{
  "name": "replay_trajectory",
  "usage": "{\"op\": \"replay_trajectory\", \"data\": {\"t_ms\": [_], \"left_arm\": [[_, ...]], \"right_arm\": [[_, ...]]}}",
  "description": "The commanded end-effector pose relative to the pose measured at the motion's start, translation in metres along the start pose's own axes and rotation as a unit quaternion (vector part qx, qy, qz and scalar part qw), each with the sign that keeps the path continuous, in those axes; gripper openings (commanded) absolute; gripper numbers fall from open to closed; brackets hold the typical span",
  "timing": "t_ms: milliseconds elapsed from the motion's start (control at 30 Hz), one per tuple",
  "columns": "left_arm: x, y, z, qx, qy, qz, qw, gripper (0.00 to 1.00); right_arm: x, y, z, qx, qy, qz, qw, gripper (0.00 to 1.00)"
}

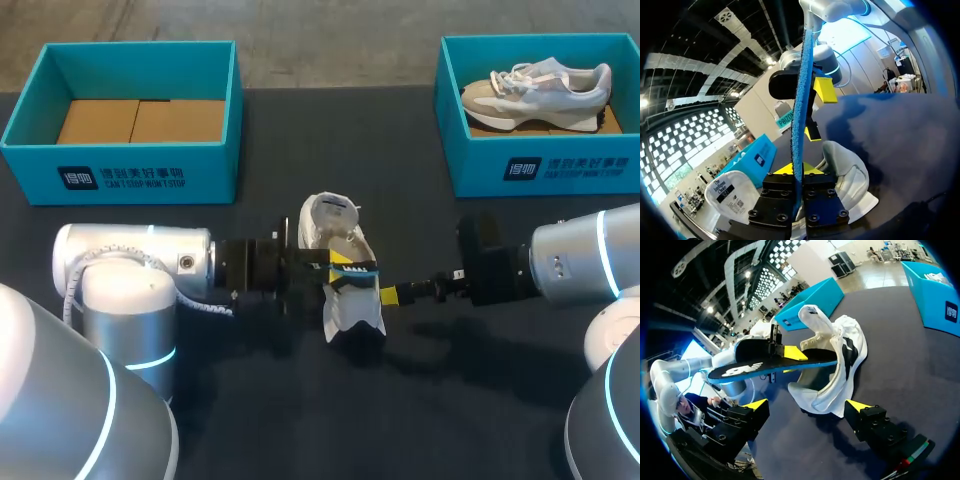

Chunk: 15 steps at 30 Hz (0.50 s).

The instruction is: Take the shoe out of the shoebox, open the shoe tongue, remove and reinsert the insole, then place the shoe into the shoebox

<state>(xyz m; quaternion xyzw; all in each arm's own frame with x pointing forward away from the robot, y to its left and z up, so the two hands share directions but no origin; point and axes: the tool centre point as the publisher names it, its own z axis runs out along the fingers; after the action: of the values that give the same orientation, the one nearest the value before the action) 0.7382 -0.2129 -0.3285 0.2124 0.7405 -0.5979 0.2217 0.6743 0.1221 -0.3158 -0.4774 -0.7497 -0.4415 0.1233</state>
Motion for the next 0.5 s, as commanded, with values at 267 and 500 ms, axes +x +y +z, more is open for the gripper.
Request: {"op": "replay_trajectory", "data": {"t_ms": [267,500], "left_arm": [[-0.007,0.020,0.008,-0.015,0.024,0.012,1.000,0.00],[-0.008,0.024,0.006,-0.034,0.020,0.013,0.999,0.00]], "right_arm": [[0.002,0.001,0.003,0.001,-0.004,0.001,1.000,1.00],[0.002,0.001,0.003,0.001,-0.004,0.001,1.000,1.00]]}}
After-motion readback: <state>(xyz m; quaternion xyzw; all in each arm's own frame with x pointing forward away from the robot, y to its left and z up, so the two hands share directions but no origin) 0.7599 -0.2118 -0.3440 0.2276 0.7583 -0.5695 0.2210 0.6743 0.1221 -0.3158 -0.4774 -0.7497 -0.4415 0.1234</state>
